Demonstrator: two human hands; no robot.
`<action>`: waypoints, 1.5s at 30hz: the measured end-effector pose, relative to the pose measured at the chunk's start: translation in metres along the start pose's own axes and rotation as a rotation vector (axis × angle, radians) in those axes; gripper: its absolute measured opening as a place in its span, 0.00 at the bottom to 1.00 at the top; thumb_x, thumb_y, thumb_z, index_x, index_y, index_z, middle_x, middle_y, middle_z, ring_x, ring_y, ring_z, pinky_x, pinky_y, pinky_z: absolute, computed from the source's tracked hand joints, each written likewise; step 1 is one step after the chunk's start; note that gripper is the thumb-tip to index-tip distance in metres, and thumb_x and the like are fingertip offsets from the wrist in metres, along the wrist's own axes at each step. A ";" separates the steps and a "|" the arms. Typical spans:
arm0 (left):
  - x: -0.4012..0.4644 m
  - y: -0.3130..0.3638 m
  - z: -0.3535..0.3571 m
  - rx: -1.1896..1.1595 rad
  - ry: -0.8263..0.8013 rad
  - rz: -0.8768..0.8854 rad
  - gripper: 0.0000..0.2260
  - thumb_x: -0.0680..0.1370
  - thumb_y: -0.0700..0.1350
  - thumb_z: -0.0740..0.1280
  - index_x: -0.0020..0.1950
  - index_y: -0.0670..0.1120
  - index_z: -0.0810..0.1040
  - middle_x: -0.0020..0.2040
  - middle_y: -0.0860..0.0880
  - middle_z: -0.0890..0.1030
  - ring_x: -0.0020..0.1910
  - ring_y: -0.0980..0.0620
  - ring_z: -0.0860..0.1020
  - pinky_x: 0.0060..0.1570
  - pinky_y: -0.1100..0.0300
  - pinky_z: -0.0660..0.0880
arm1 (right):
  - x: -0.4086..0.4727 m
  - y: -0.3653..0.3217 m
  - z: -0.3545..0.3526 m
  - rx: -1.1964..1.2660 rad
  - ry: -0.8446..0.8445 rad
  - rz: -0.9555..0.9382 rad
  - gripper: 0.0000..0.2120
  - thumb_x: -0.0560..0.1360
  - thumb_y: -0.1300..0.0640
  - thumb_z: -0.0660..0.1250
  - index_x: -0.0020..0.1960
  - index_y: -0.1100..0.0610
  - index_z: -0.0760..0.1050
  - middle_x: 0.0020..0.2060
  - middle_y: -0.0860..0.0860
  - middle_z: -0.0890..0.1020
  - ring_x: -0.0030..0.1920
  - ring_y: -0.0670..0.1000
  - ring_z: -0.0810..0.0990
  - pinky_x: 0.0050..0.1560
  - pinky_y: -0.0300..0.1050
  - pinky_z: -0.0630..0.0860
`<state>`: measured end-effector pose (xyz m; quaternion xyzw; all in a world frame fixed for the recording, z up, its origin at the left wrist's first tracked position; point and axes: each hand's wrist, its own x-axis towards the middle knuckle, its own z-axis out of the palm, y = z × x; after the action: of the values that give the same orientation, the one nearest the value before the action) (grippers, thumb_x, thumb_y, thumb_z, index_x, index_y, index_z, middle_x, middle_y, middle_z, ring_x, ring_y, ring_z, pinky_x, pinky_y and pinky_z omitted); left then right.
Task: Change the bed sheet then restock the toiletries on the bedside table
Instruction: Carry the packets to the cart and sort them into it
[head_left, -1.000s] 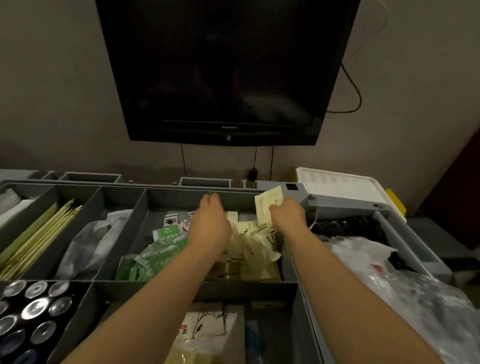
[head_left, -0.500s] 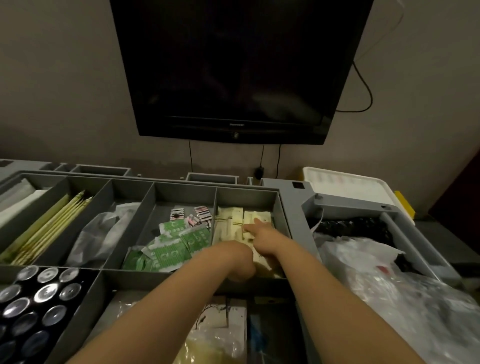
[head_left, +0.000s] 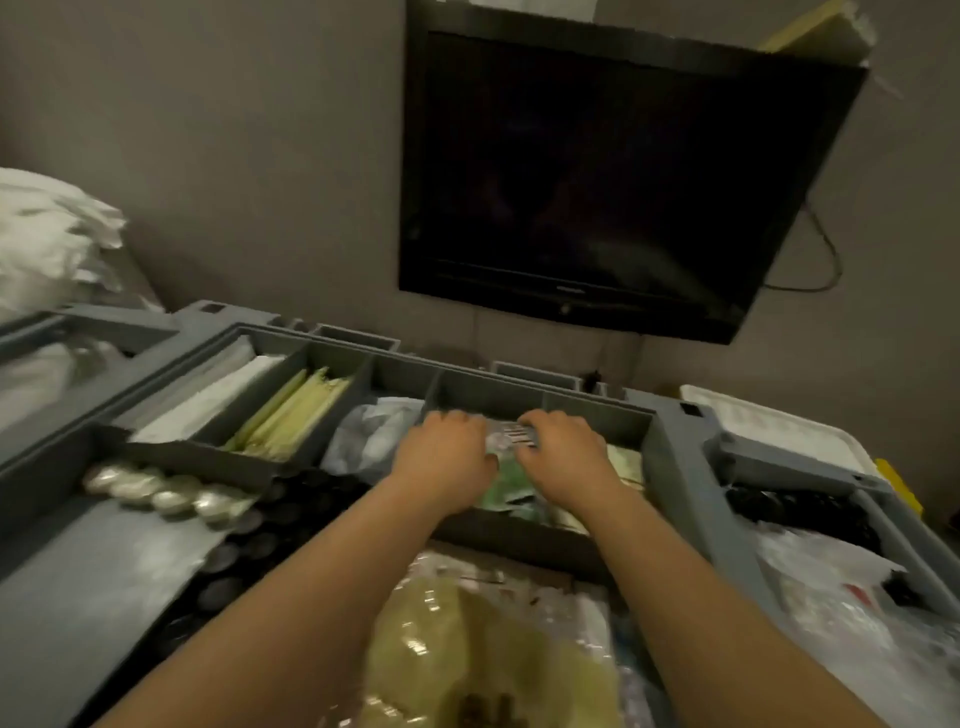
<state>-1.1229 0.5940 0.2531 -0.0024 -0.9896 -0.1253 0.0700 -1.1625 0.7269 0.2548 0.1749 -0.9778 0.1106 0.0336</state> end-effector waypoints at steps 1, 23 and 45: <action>-0.013 -0.023 -0.013 0.030 0.033 -0.051 0.19 0.79 0.51 0.58 0.68 0.46 0.69 0.66 0.44 0.72 0.65 0.43 0.69 0.62 0.51 0.68 | 0.000 -0.028 -0.002 -0.008 0.015 -0.051 0.19 0.79 0.49 0.57 0.69 0.51 0.67 0.66 0.54 0.72 0.65 0.57 0.68 0.63 0.51 0.66; -0.518 -0.544 -0.229 0.167 0.179 -1.394 0.19 0.81 0.50 0.56 0.70 0.48 0.67 0.68 0.45 0.68 0.68 0.42 0.64 0.65 0.47 0.65 | -0.173 -0.754 0.170 0.160 -0.417 -1.204 0.17 0.79 0.50 0.59 0.67 0.51 0.69 0.61 0.52 0.72 0.61 0.54 0.72 0.61 0.51 0.70; -0.605 -0.995 -0.346 0.127 0.247 -1.413 0.19 0.80 0.50 0.58 0.70 0.47 0.66 0.67 0.46 0.70 0.66 0.44 0.66 0.63 0.49 0.67 | -0.104 -1.200 0.316 0.037 -0.610 -1.146 0.20 0.79 0.50 0.58 0.71 0.51 0.65 0.67 0.52 0.68 0.66 0.55 0.68 0.65 0.52 0.66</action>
<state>-0.4978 -0.4479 0.2545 0.6569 -0.7448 -0.0822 0.0835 -0.6541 -0.4080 0.1819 0.6932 -0.6930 0.0373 -0.1947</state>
